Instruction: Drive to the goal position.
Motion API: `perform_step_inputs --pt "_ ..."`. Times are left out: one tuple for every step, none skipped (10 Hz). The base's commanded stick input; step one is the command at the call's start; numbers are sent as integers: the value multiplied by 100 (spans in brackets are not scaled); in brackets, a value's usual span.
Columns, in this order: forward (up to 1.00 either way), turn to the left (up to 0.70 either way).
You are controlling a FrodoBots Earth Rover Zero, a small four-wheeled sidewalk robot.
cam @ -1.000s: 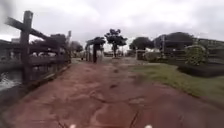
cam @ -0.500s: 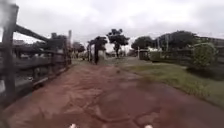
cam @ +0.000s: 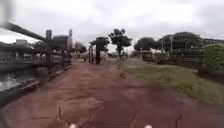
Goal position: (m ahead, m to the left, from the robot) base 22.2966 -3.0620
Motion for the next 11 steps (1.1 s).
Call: perform_step_inputs --pt "85 1" --pt "85 1" --pt "85 1" --pt "85 1" --pt "85 1" --pt "85 1" --pt "85 1" --pt "85 1" --pt "85 1" --pt "85 1" --pt "85 1"
